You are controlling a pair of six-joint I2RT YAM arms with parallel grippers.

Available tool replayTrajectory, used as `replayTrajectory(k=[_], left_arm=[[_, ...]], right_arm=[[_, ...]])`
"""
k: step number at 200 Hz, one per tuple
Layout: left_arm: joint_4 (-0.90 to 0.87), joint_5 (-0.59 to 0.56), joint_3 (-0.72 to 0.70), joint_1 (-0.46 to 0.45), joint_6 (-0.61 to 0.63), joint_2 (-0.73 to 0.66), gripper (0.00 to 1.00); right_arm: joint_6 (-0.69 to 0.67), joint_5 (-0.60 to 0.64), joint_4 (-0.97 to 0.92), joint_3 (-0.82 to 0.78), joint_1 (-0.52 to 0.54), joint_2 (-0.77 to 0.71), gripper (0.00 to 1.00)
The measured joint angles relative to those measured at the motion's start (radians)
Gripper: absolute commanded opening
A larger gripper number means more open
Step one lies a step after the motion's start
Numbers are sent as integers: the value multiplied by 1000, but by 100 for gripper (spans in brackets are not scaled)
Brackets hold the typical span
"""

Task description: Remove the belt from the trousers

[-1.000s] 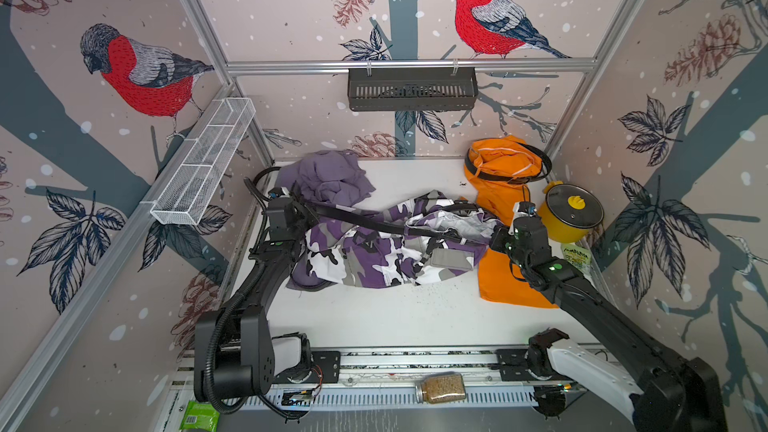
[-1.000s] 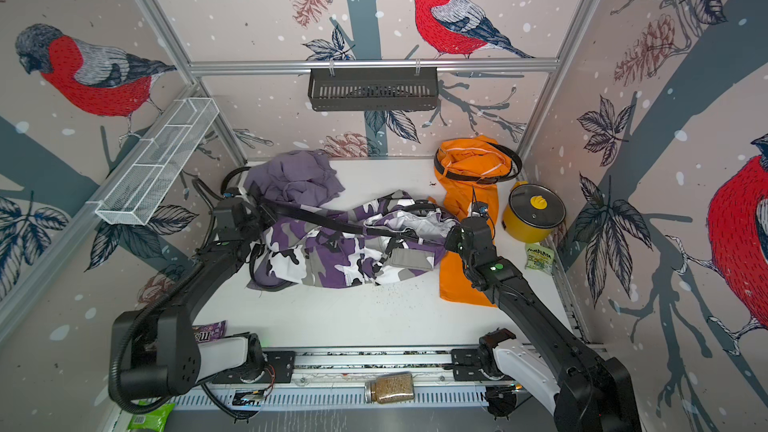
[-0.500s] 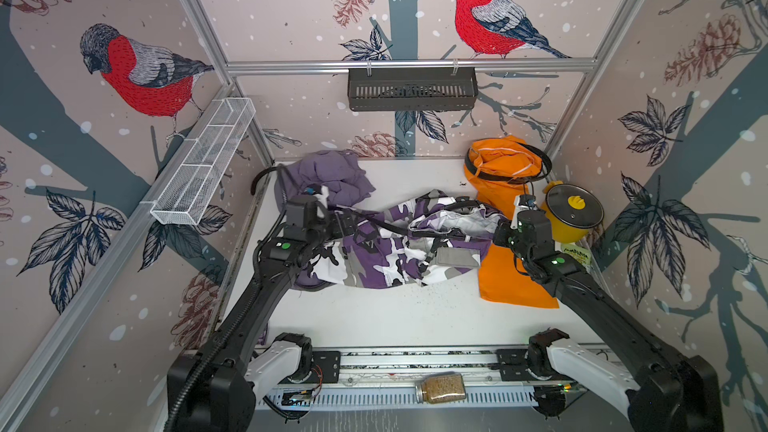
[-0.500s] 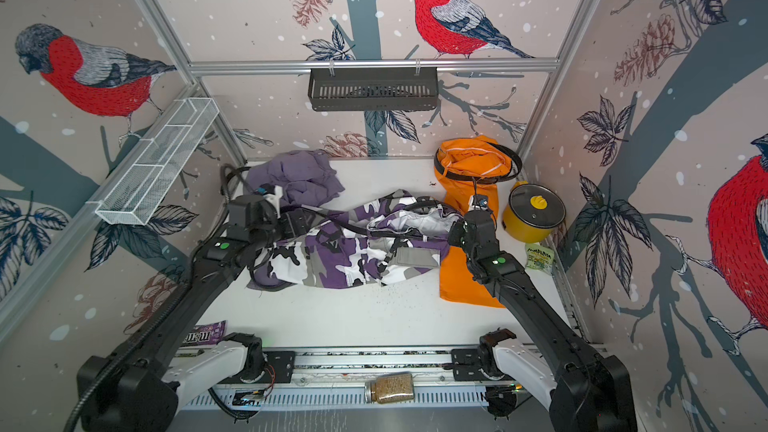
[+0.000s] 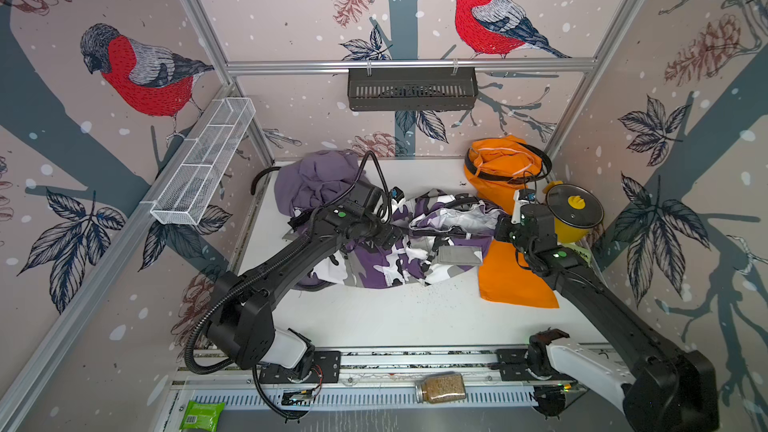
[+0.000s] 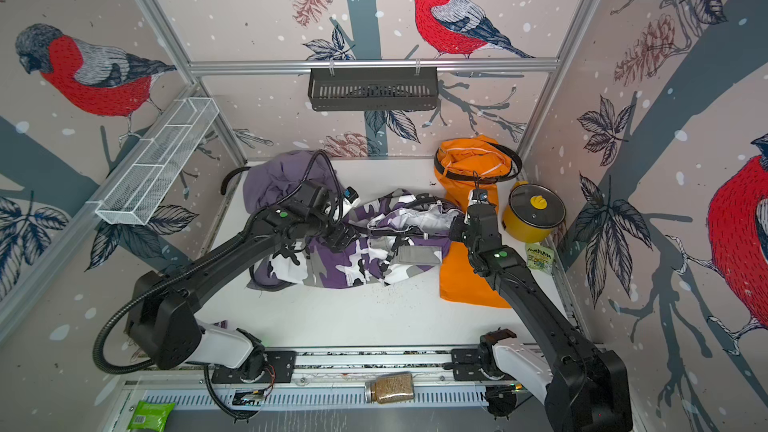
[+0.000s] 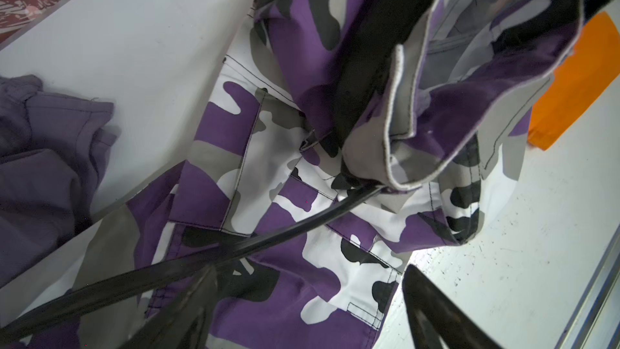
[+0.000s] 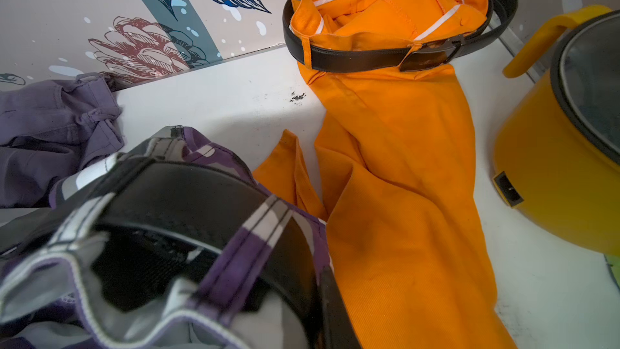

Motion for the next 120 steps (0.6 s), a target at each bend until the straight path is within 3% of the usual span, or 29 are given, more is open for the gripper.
replayTrajectory(k=[29,45,58,73,83,100,120], left_arm=[[34,-49,-20,-24,31,41,79],[64,-76,-20,-45,41,72,69],[92,-89,-18,-58,42,103,52],[114,-101,-16,-62,42,142,20],[117,-129,-18,-68,41,154,0],[137,-167,-48,-95,42,136,0],[145,-211,-116,-140,26,34,0]], right_arm=[[0,-9,0,0,-2,6,2],[0,-18,0,0,-3,6,2],[0,-19,0,-1,-3,6,2],[0,-24,0,-1,-4,5,4],[0,-25,0,-1,-4,5,11],[-6,-23,1,-1,-5,8,34],[-34,7,1,20,-14,50,45]])
